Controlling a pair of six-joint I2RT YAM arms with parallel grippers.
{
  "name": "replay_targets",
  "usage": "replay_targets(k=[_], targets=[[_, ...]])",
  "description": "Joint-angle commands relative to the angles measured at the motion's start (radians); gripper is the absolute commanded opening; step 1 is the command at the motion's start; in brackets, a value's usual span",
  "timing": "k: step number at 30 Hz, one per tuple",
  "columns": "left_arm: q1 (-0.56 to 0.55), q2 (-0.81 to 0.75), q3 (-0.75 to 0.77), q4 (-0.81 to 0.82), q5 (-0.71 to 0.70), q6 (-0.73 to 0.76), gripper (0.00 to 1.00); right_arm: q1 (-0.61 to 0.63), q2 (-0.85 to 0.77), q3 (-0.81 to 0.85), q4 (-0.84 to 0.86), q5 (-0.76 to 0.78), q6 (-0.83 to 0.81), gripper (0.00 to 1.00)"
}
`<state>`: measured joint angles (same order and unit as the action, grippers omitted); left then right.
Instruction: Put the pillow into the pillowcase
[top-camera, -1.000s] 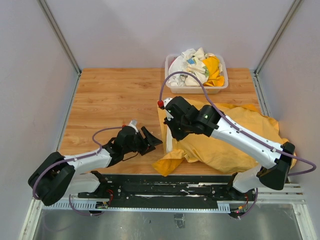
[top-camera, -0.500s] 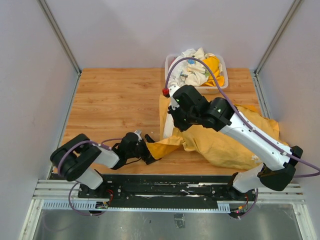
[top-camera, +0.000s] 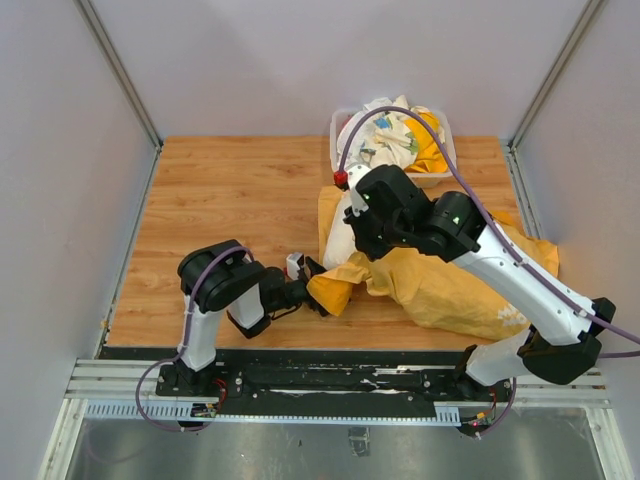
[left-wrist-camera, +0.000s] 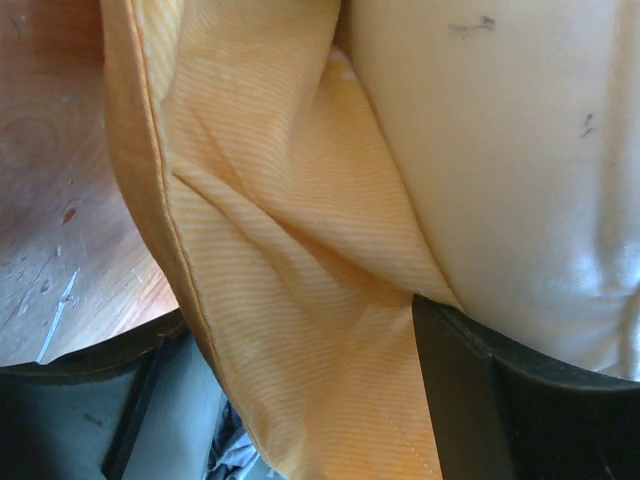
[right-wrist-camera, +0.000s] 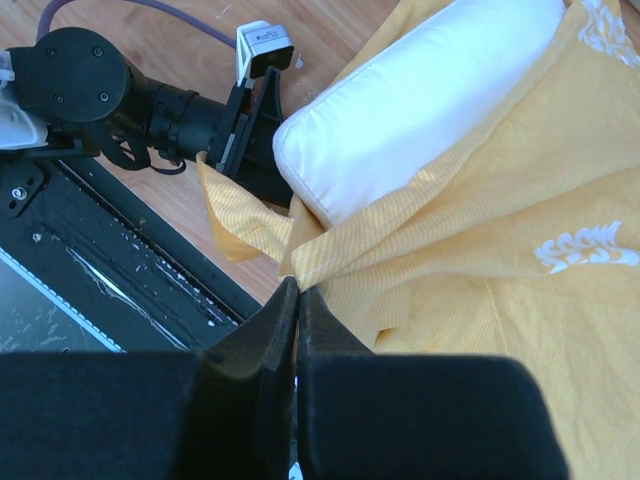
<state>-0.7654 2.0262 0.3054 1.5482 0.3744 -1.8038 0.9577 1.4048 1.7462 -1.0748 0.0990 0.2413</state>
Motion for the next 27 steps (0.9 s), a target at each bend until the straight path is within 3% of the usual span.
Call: replay_targets(k=[1, 7, 13, 21, 27], targets=[[0.014, 0.105, -0.03, 0.142, -0.012, -0.064, 0.68, -0.023, -0.052, -0.022, 0.01, 0.01, 0.028, 0.01], [0.058, -0.013, -0.024, -0.078, 0.0, 0.055, 0.32, -0.023, -0.067, -0.041, 0.024, 0.006, 0.036, 0.01], [0.082, -0.242, 0.033, -0.513, -0.031, 0.262, 0.01, -0.023, -0.077, -0.055, 0.034, 0.005, 0.033, 0.01], [0.131, -0.557, 0.275, -1.211, -0.156, 0.605, 0.0, -0.024, -0.113, -0.077, 0.041, 0.008, 0.032, 0.01], [0.238, -0.685, 0.452, -1.517, -0.18, 0.779, 0.0, -0.022, -0.124, -0.063, 0.059, 0.003, 0.019, 0.01]])
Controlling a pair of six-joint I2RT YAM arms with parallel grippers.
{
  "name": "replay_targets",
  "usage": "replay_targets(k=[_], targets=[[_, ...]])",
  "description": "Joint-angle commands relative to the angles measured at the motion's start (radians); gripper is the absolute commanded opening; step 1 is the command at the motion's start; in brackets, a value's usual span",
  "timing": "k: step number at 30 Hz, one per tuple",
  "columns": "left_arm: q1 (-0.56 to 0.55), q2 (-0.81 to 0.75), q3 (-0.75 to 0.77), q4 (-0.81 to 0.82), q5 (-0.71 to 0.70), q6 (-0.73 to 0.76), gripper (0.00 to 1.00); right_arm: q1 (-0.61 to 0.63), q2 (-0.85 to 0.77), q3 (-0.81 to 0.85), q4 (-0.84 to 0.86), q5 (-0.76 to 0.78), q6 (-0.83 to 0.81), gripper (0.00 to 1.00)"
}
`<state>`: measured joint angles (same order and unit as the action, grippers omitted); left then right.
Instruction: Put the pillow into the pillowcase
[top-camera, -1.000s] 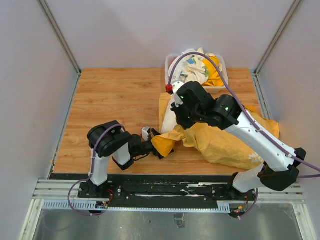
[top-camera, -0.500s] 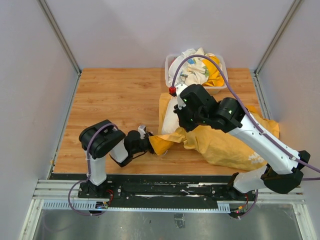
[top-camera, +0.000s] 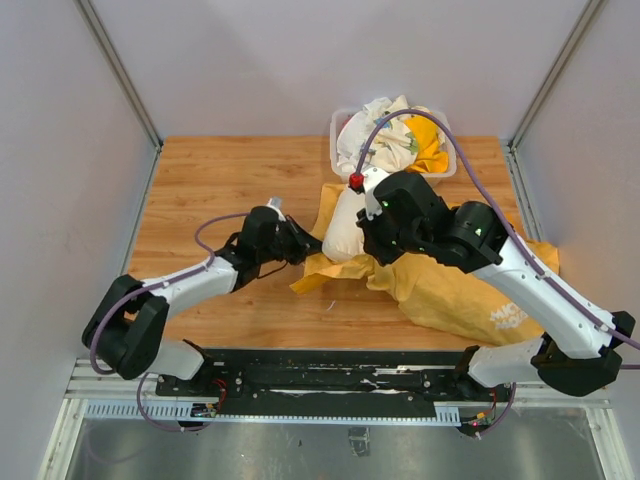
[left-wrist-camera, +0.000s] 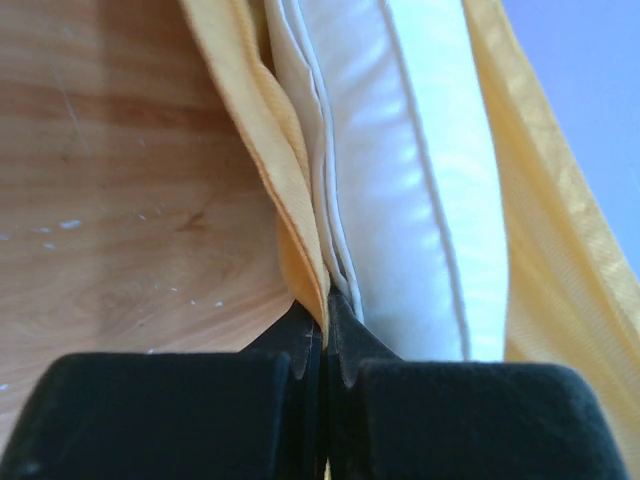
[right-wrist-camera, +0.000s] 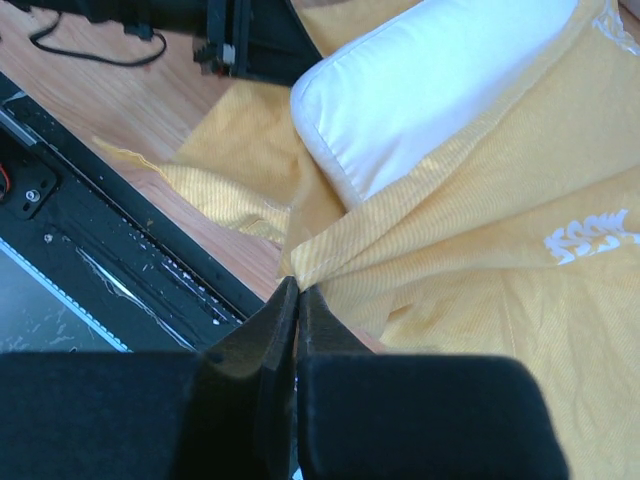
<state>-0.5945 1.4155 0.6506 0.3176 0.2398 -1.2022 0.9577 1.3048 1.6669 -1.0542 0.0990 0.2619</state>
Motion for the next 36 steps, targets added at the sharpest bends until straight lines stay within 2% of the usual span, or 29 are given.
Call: replay_targets(k=[1, 6, 10, 24, 31, 34, 36], targets=[[0.085, -0.091, 0.14, -0.33, -0.048, 0.197, 0.0, -0.024, -0.022, 0.022, 0.041, 0.001, -0.004, 0.01], [0.156, -0.146, 0.359, -0.5, -0.079, 0.278, 0.0, -0.024, -0.006, 0.063, 0.046, 0.017, -0.028, 0.01], [0.203, -0.117, 0.58, -0.578, -0.038, 0.311, 0.0, -0.031, 0.028, 0.132, 0.053, 0.026, -0.048, 0.01], [0.221, 0.151, 1.376, -0.822, 0.049, 0.399, 0.0, -0.159, 0.164, 0.413, 0.122, -0.014, -0.055, 0.01], [0.272, 0.299, 1.756, -0.927, 0.122, 0.368, 0.0, -0.19, 0.219, 0.618, 0.115, -0.007, -0.081, 0.01], [0.294, 0.297, 1.787, -0.874, 0.176, 0.312, 0.0, -0.197, 0.184, 0.634, 0.151, 0.02, -0.089, 0.01], [0.306, 0.265, 1.731, -0.797, 0.211, 0.273, 0.0, -0.197, 0.126, 0.549, 0.228, 0.017, -0.091, 0.01]])
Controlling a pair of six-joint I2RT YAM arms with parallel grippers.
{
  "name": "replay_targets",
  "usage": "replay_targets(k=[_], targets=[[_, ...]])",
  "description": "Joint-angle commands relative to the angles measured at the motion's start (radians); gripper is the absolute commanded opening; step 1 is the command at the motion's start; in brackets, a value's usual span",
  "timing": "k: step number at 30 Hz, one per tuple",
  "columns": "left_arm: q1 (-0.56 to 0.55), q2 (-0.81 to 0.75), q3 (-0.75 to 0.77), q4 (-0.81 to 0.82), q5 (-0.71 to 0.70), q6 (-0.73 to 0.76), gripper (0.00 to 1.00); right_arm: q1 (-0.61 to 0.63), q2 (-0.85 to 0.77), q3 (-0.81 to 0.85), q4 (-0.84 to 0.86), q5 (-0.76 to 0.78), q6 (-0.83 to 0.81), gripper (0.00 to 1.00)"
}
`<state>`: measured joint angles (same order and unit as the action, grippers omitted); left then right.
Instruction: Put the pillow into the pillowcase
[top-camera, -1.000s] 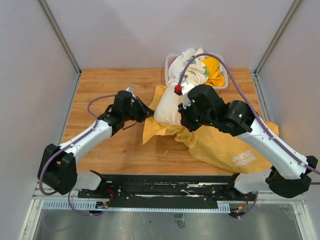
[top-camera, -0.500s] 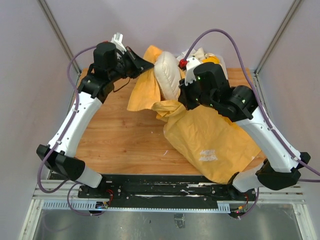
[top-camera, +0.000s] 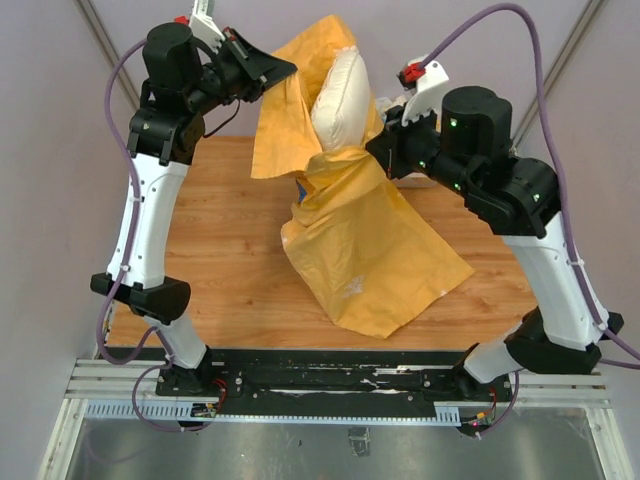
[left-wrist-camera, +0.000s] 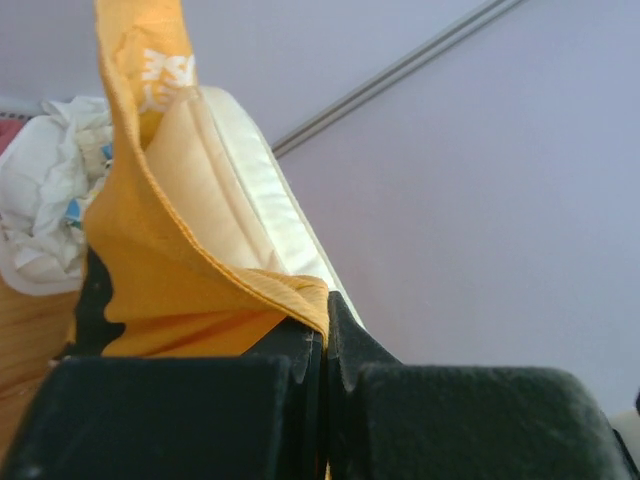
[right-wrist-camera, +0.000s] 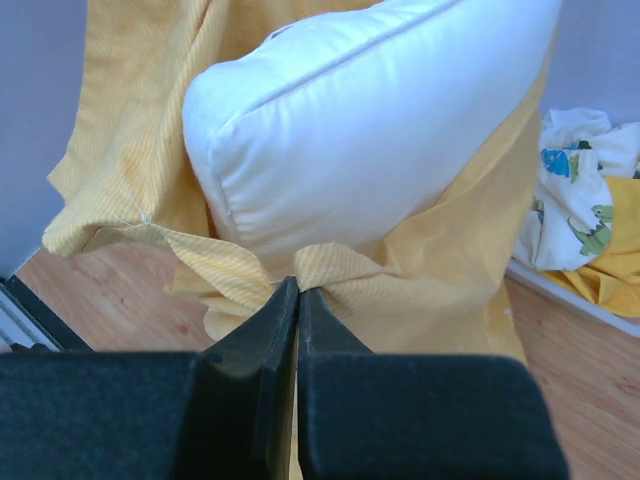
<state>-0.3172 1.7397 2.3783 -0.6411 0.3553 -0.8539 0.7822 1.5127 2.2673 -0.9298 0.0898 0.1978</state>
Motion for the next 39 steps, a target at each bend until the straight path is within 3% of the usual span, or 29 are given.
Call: replay_targets(k=[1, 6, 11, 16, 20, 26, 32, 39], targets=[[0.034, -0.075, -0.028, 0.187, 0.106, -0.094, 0.0, -0.022, -0.121, -0.112, 0.153, 0.025, -0.027, 0.01], [0.046, -0.159, -0.171, 0.437, 0.175, -0.202, 0.0, -0.023, -0.246, -0.326, 0.379, 0.043, -0.035, 0.01], [0.061, -0.109, -0.031, 0.53, 0.222, -0.3, 0.0, -0.022, -0.276, -0.351, 0.521, 0.007, -0.043, 0.01], [0.077, -0.121, -0.128, 0.791, 0.269, -0.476, 0.0, -0.023, -0.279, -0.338, 0.636, -0.048, -0.06, 0.01], [0.094, -0.086, -0.056, 0.813, 0.275, -0.51, 0.0, -0.023, -0.256, -0.286, 0.667, -0.069, -0.074, 0.01], [0.146, -0.048, -0.027, 1.004, 0.292, -0.686, 0.0, -0.023, -0.19, -0.115, 0.672, -0.144, -0.087, 0.01], [0.151, -0.1, -0.206, 1.123, 0.285, -0.705, 0.0, -0.024, -0.25, -0.27, 0.789, -0.078, -0.08, 0.01], [0.168, 0.01, -0.06, 1.164, 0.302, -0.786, 0.0, -0.023, -0.174, -0.052, 0.759, -0.155, -0.108, 0.01]])
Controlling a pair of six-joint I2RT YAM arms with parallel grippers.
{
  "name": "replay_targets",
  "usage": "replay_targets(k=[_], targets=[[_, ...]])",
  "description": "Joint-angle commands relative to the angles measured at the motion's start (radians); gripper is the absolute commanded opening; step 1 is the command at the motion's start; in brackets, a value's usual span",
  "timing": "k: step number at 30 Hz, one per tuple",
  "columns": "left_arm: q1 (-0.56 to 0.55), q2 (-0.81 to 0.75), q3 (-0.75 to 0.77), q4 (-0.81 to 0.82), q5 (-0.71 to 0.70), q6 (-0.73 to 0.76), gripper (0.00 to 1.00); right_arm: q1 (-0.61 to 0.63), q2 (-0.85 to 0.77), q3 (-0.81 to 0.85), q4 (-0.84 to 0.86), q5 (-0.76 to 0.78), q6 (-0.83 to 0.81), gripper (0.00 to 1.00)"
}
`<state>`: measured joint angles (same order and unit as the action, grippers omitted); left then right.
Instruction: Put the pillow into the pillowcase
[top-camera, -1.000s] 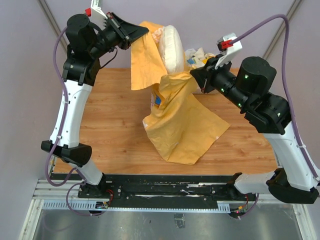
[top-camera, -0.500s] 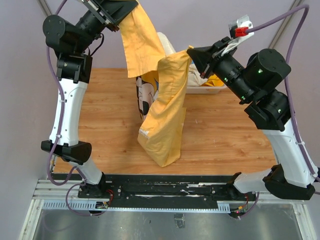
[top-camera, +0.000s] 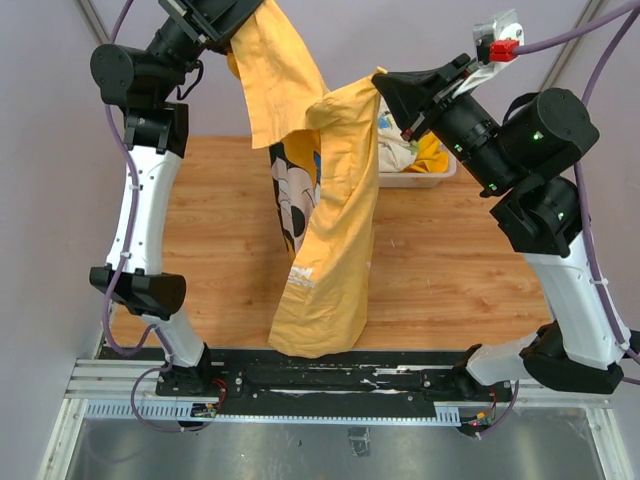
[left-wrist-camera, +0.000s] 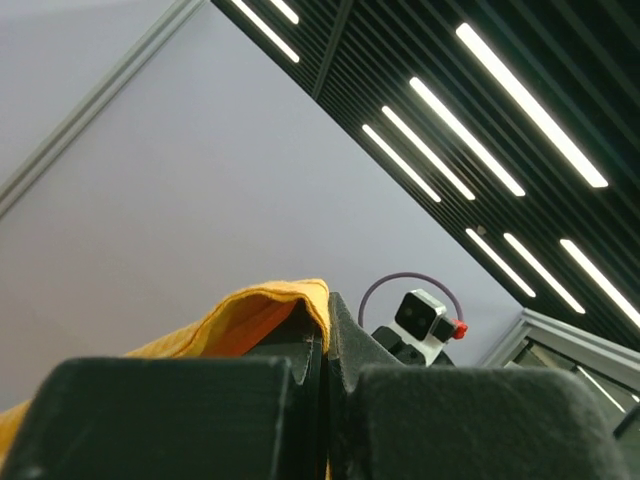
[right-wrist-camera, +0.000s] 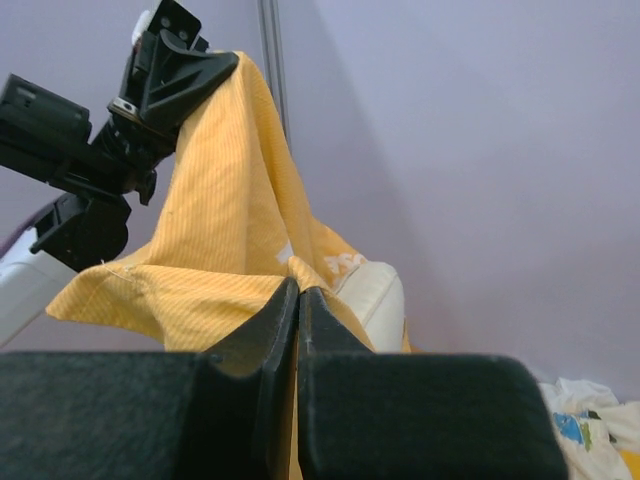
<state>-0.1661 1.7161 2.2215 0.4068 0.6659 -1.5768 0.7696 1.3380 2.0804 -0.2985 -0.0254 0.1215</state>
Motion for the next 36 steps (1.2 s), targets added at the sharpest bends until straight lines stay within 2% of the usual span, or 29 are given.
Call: replay_targets(k=[1, 4, 6, 14, 19, 23, 25, 27, 30, 33, 35, 36], targets=[[0.021, 0.043, 0.114, 0.111, -0.013, -0.064, 0.0, -0.011, 0.008, 0.171, 0.13, -0.045, -0.039, 0.01], [0.033, 0.059, 0.122, 0.144, -0.019, -0.084, 0.0, -0.011, 0.022, 0.234, 0.112, -0.05, -0.058, 0.01], [0.036, 0.058, 0.096, 0.175, -0.011, -0.099, 0.0, -0.011, -0.017, 0.171, 0.123, -0.075, -0.05, 0.01], [0.037, -0.033, -0.202, 0.362, 0.017, -0.122, 0.0, -0.012, -0.199, -0.322, 0.163, -0.13, 0.088, 0.01], [0.037, -0.073, -0.378, 0.538, 0.013, -0.185, 0.0, -0.011, -0.254, -0.535, 0.14, -0.186, 0.218, 0.01], [0.036, -0.078, -0.457, 0.654, 0.023, -0.249, 0.0, -0.011, -0.287, -0.681, 0.113, -0.211, 0.279, 0.02], [0.036, -0.079, -0.48, 0.684, 0.032, -0.263, 0.0, -0.011, -0.302, -0.714, 0.079, -0.18, 0.282, 0.1], [0.036, -0.074, -0.479, 0.694, 0.037, -0.276, 0.0, -0.011, -0.322, -0.723, 0.049, -0.111, 0.264, 0.29], [0.036, -0.055, -0.445, 0.714, 0.049, -0.298, 0.0, -0.014, -0.344, -0.678, 0.007, 0.006, 0.202, 0.37], [0.037, -0.037, -0.421, 0.749, 0.054, -0.336, 0.0, -0.02, -0.324, -0.567, -0.072, 0.148, 0.142, 0.44], [0.036, -0.033, -0.422, 0.769, 0.051, -0.355, 0.0, -0.027, -0.3, -0.502, -0.105, 0.223, 0.11, 0.55], [0.036, -0.032, -0.422, 0.774, 0.05, -0.361, 0.0, -0.035, -0.283, -0.478, -0.114, 0.246, 0.094, 0.57]])
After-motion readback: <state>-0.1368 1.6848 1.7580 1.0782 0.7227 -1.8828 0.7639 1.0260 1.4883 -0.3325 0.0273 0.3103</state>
